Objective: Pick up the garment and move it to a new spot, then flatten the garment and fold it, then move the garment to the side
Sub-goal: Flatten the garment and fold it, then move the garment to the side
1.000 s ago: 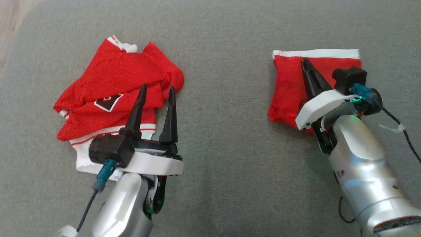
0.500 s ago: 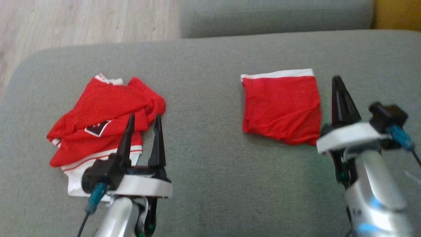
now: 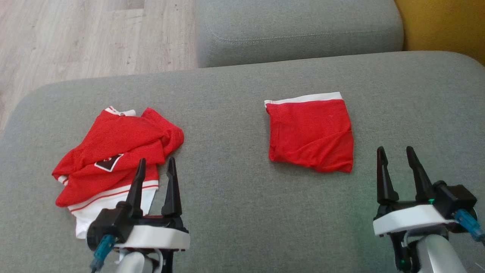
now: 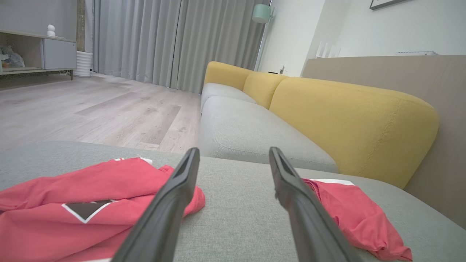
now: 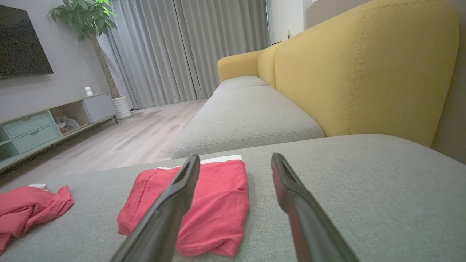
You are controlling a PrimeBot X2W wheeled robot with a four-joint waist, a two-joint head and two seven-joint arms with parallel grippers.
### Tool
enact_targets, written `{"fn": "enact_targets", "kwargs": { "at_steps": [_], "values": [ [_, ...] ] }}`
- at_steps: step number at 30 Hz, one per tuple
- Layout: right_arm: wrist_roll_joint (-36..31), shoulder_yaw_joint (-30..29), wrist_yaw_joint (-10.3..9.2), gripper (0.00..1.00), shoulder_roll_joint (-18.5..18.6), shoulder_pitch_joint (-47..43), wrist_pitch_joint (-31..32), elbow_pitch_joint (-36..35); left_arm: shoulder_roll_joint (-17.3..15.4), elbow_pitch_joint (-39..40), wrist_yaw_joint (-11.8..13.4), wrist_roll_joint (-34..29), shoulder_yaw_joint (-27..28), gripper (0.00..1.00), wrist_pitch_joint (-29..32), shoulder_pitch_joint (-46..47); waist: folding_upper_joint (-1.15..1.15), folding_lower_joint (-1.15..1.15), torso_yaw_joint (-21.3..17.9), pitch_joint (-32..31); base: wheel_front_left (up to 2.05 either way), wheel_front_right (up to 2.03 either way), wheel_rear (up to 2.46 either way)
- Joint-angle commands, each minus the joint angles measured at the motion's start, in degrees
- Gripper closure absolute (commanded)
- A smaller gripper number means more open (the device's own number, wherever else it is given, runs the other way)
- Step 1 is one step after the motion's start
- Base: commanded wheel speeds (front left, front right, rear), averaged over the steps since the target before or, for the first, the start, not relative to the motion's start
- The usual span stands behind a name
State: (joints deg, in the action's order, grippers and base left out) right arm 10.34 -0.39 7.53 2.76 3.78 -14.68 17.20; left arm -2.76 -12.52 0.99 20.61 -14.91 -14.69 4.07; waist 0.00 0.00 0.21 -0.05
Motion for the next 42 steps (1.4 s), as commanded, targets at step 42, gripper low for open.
{"fn": "enact_targets", "kwargs": {
  "at_steps": [42],
  "values": [
    [-5.63,-7.34,-0.04,0.00,0.35,27.24,10.41,29.66,-0.11,2.29,1.25,0.06,-4.40,0.00,-0.31,12.31,0.00,0.00,7.60,16.73,0.00,0.00,0.00]
  ]
}}
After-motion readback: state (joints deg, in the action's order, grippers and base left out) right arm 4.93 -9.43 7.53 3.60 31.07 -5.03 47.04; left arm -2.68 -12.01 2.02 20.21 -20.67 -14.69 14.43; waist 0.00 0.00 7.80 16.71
